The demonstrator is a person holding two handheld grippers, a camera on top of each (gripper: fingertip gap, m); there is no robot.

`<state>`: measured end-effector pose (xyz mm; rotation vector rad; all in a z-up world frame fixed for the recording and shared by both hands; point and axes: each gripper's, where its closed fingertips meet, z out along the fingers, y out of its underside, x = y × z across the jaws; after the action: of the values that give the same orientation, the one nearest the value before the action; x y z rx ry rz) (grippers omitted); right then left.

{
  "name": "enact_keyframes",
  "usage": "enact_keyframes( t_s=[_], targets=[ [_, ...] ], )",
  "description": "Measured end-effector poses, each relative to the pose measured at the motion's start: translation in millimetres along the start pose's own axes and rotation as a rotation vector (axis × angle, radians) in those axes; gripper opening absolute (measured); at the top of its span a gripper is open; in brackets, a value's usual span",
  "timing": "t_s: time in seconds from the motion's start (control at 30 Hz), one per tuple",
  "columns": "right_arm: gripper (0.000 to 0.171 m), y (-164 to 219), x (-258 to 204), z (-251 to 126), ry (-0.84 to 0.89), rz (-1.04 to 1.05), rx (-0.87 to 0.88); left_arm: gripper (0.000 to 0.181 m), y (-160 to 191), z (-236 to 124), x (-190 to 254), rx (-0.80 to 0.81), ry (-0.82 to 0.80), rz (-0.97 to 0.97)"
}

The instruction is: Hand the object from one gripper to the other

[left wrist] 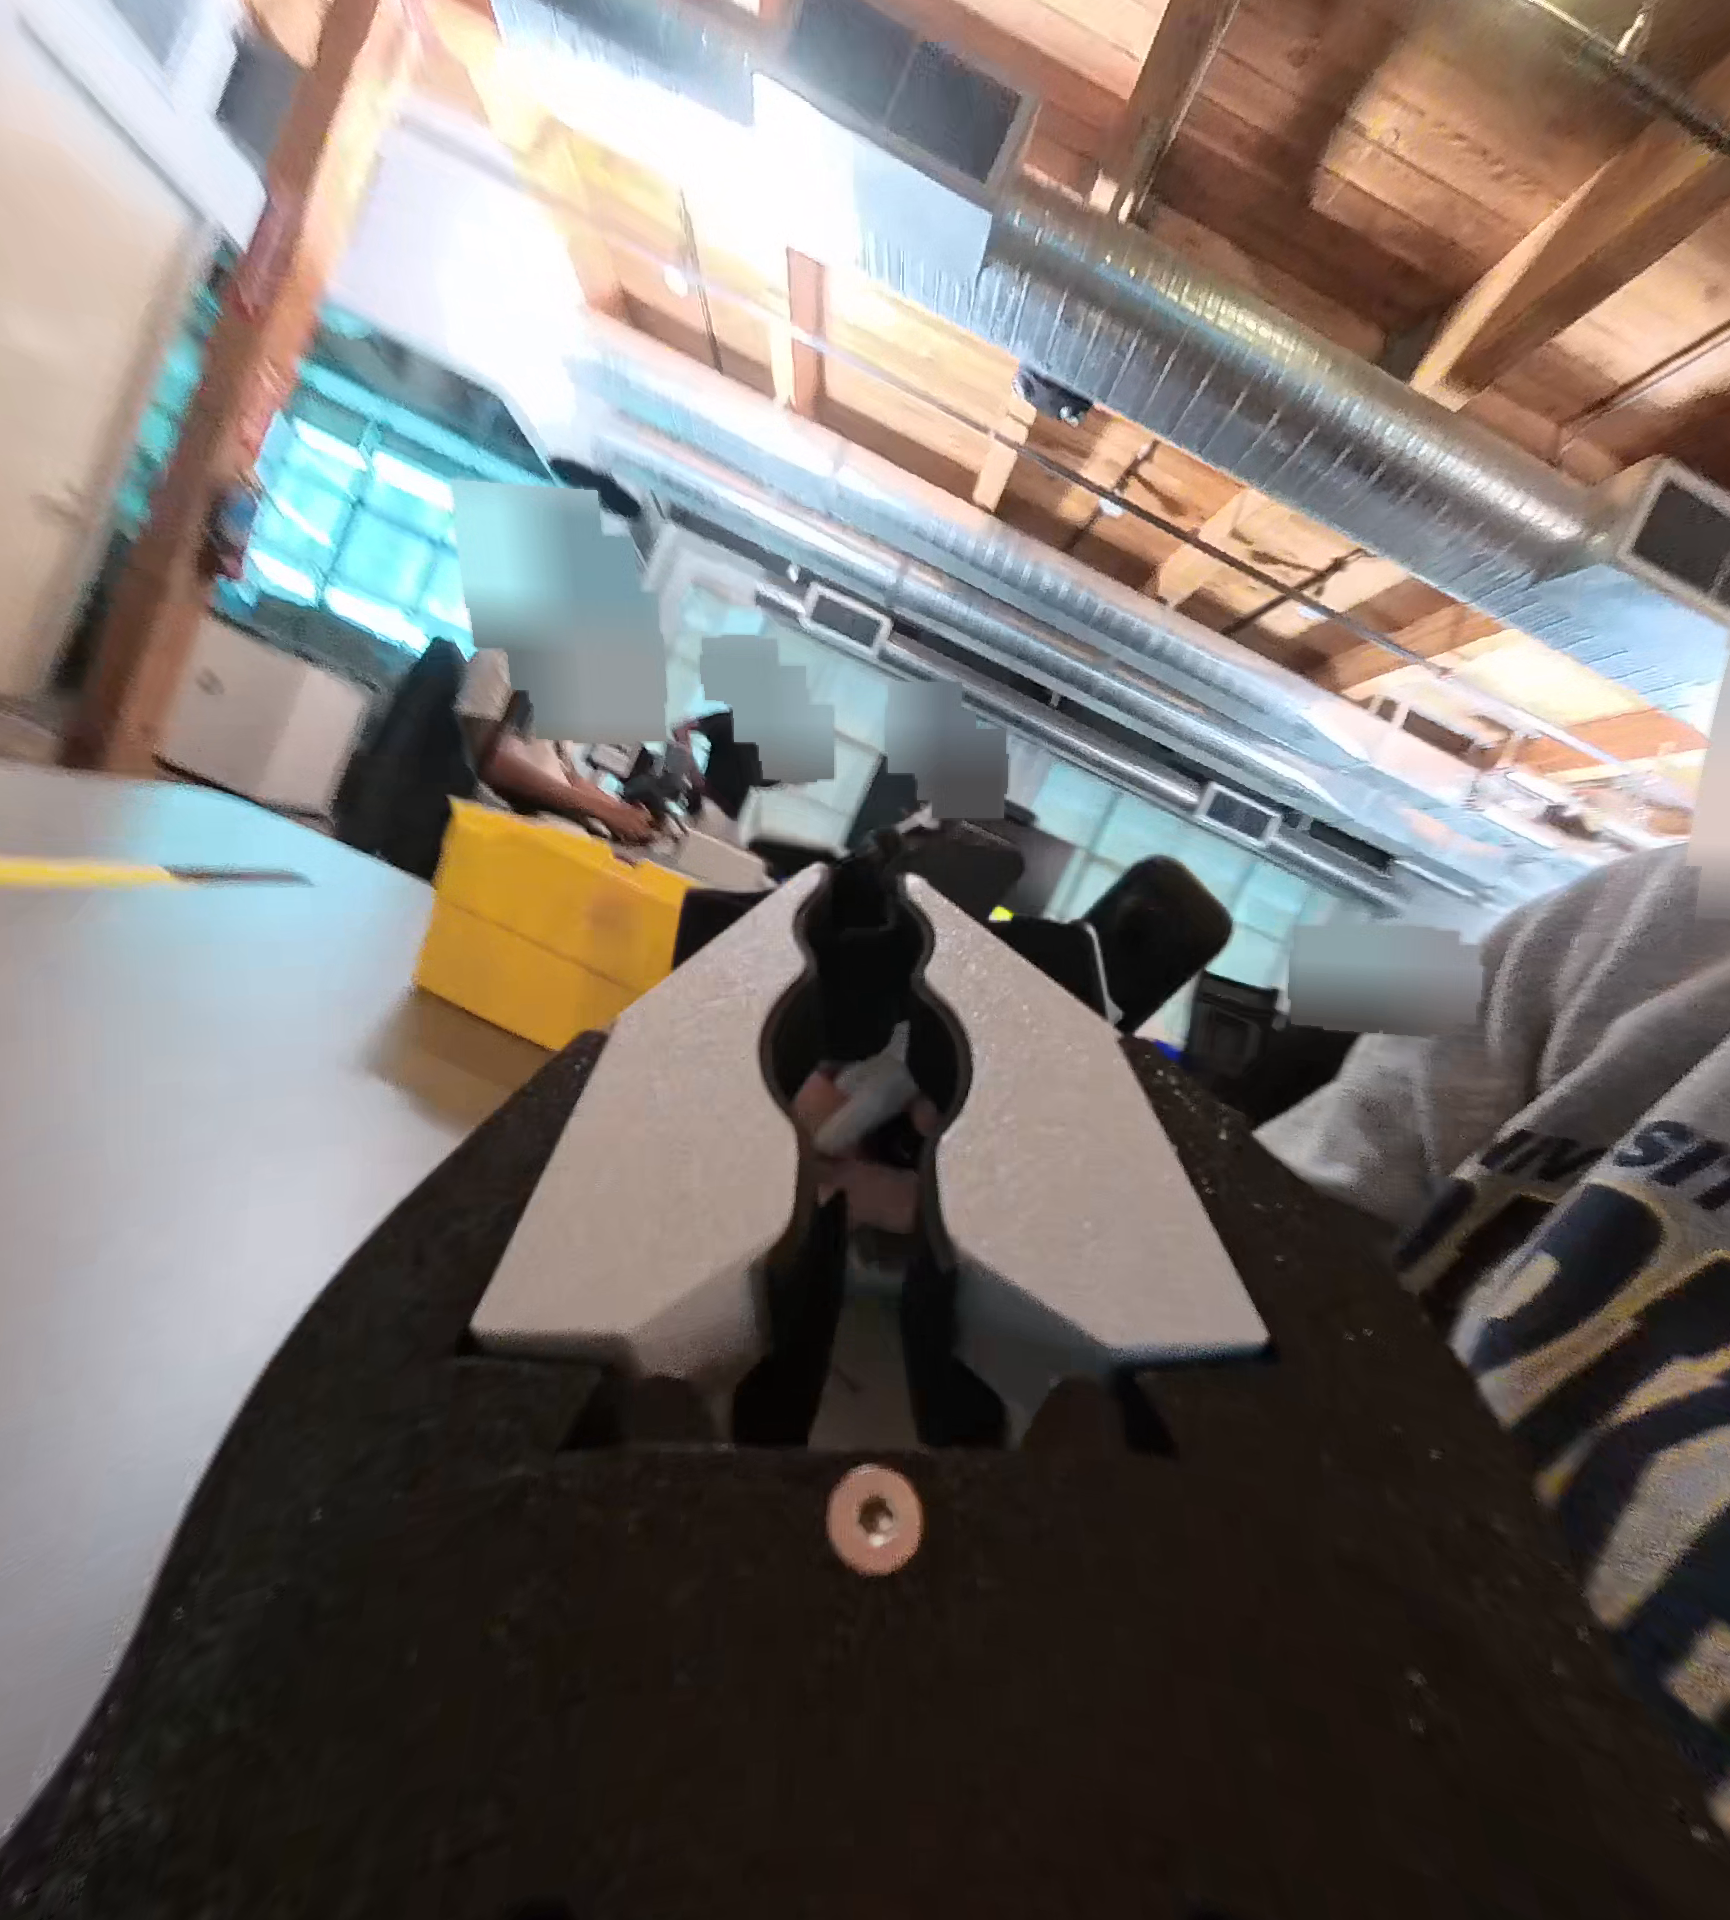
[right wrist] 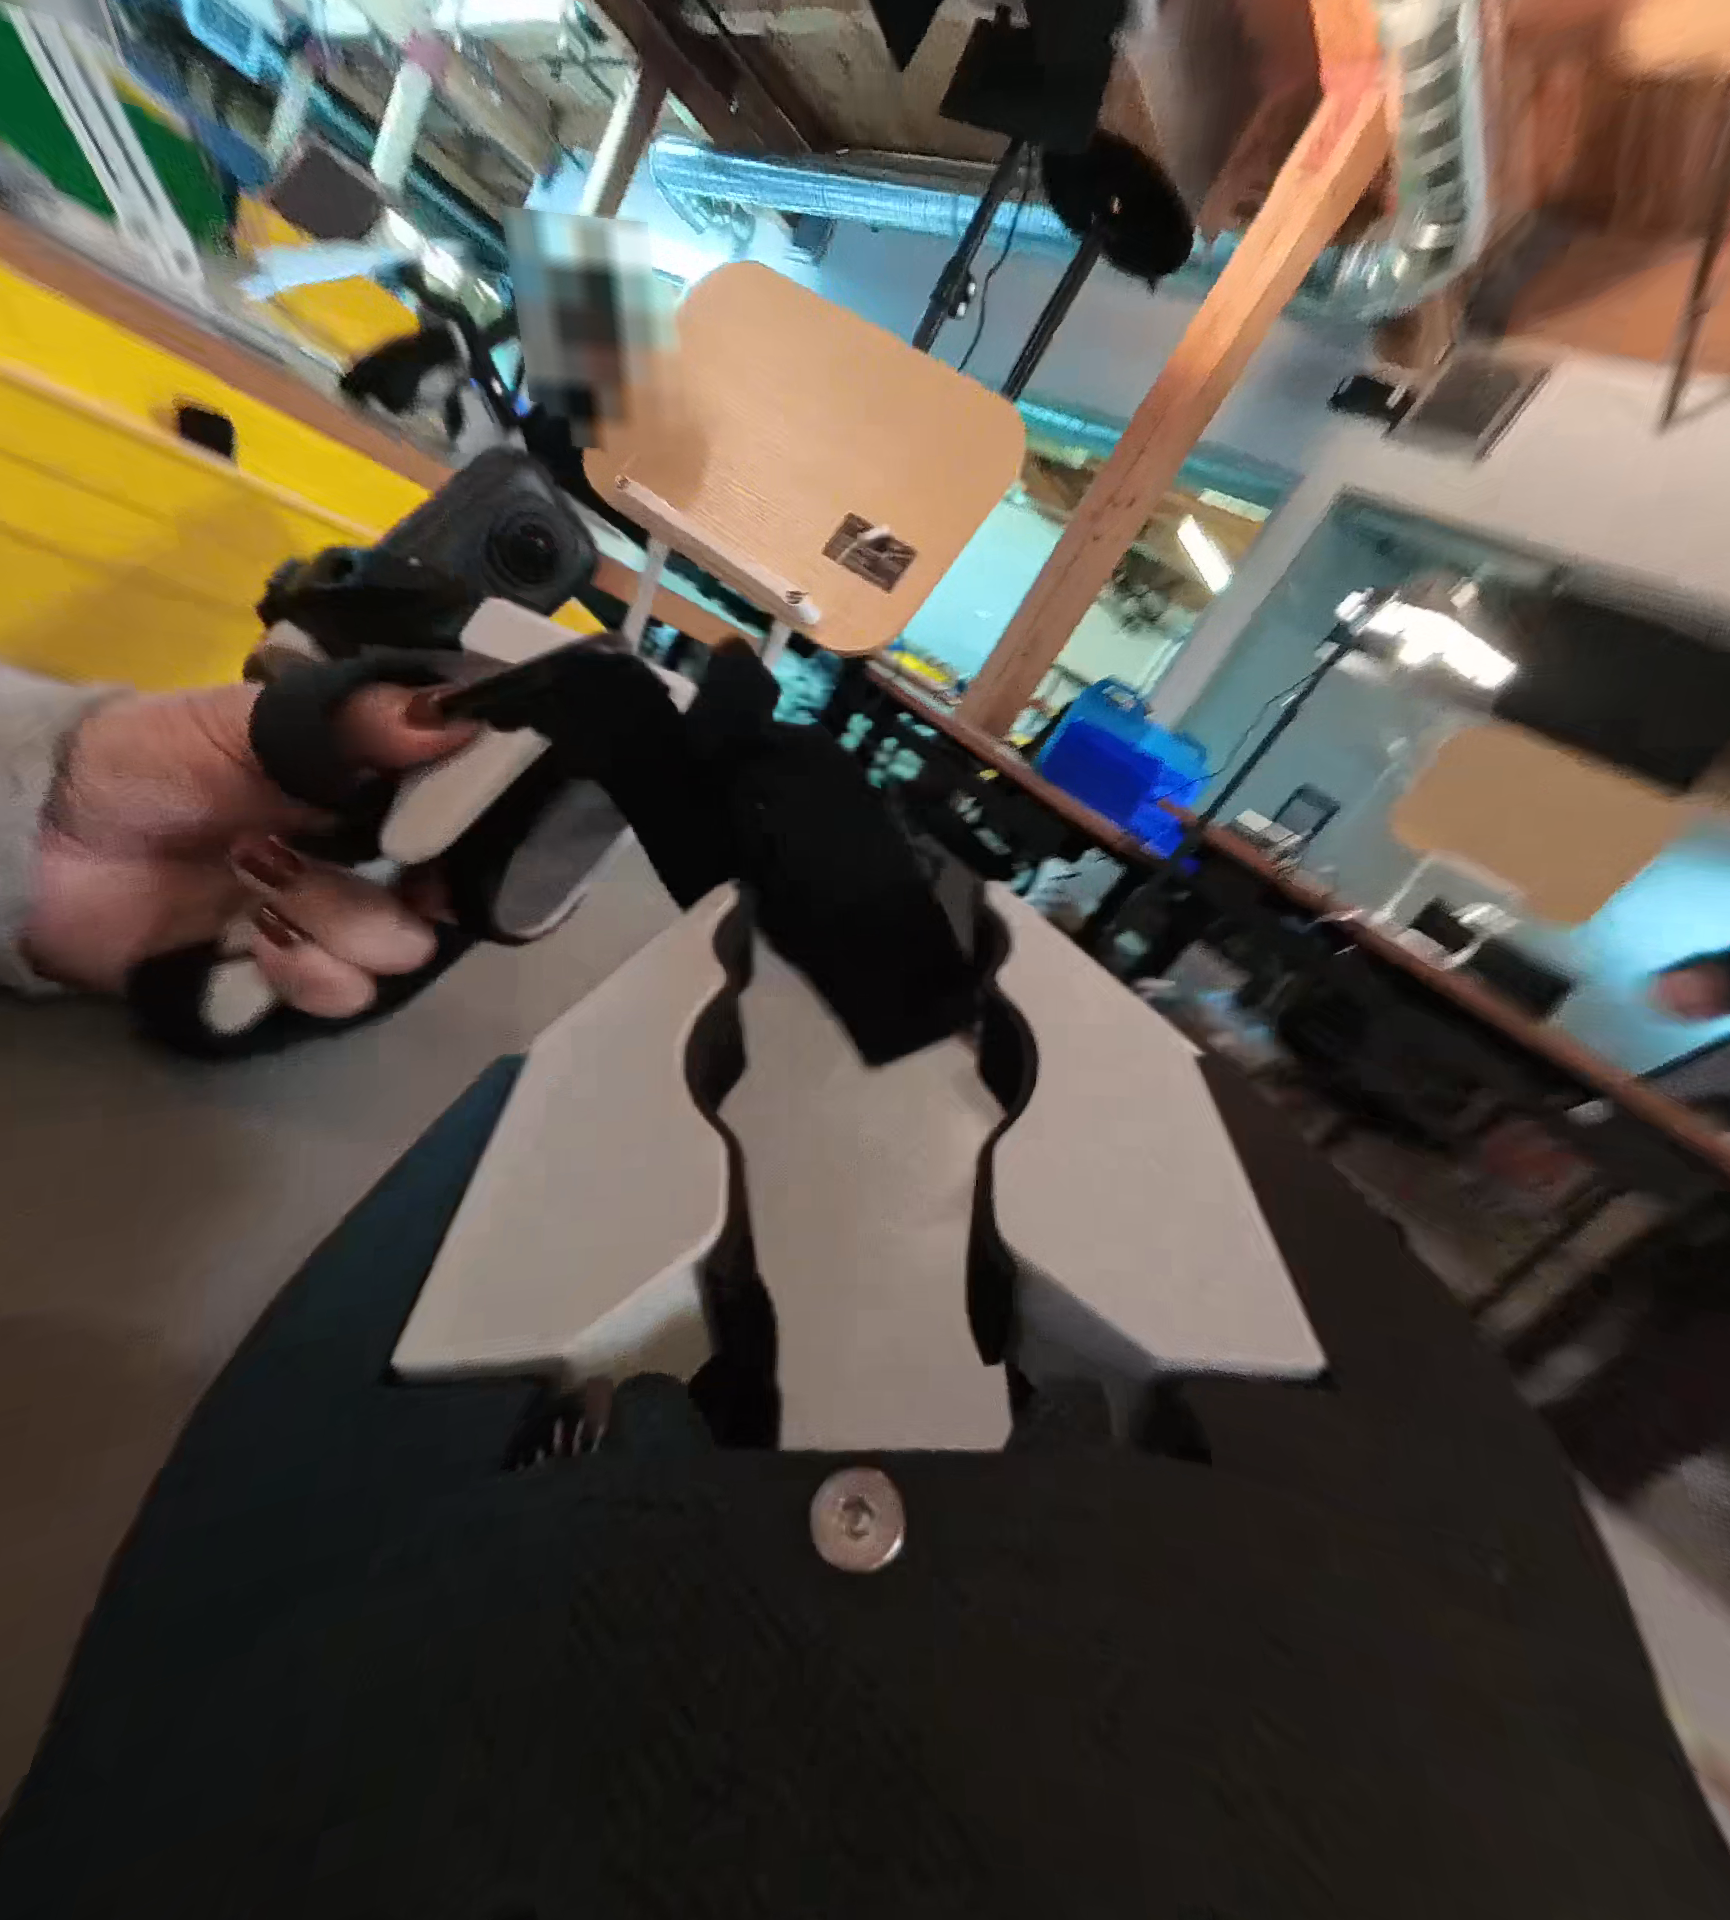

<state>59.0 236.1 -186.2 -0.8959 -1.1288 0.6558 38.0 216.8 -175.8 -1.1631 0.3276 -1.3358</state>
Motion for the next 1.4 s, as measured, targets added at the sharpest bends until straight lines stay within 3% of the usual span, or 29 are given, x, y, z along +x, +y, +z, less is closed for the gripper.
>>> enact_keyframes(
  t_s=[0.1, 0.27, 0.4, 0.5, 0.6, 0.7, 0.83, 0.93, 1.03, 1.13, 1.23, 1.37, 1.4],
  targets=[
    [0.062, 6, 3, 4, -0.088, 0.408, 0.001, 0.006, -20, -7, 6, 0.101, -0.049, 0.191],
    [0.088, -10, -10, 12, -0.379, 1.207, 0.142, 0.006, -25, -6, 16, 0.12, -0.089, 0.423],
    [0.082, -18, -13, 13, -0.449, 1.38, 0.24, 0.006, -7, 5, 21, 0.063, -0.021, 0.414],
    [0.052, -23, -10, 9, -0.436, 1.333, 0.281, 0.007, 1, 9, 21, 0.033, 0.01, 0.37],
    [0.001, -27, -8, 3, -0.439, 1.244, 0.303, 0.007, 6, 8, 12, 0.0, 0.0, 0.304],
    [0.0, -29, -9, 4, -0.409, 1.136, 0.27, 0.016, 4, 6, 7, 0.009, -0.025, 0.287],
    [0.0, -45, 10, -5, -0.313, 0.914, 0.18, 0.048, -9, -2, -4, 0.061, -0.138, 0.346],
    [0.0, -69, 49, -34, -0.205, 0.674, 0.079, 0.049, -16, -8, -11, 0.068, -0.208, 0.397],
    [0.0, -57, 116, -74, -0.009, 0.312, -0.246, 0.05, -19, -11, -16, 0.074, -0.249, 0.411],
    [0.0, 5, 200, -141, 0.179, -0.036, -0.847, 0.049, -18, -10, -20, 0.066, -0.266, 0.412],
    [0.0, 68, 253, -199, 0.147, -0.206, -1.338, 0.048, -14, -7, -22, 0.026, -0.273, 0.429],
    [0.001, 128, 273, -217, 0.001, -0.223, -1.536, 0.048, -5, -4, -22, -0.046, -0.291, 0.488],
    [0.01, 136, 274, -217, -0.009, -0.196, -1.547, 0.048, -2, -4, -23, -0.066, -0.301, 0.506]
  ],
)
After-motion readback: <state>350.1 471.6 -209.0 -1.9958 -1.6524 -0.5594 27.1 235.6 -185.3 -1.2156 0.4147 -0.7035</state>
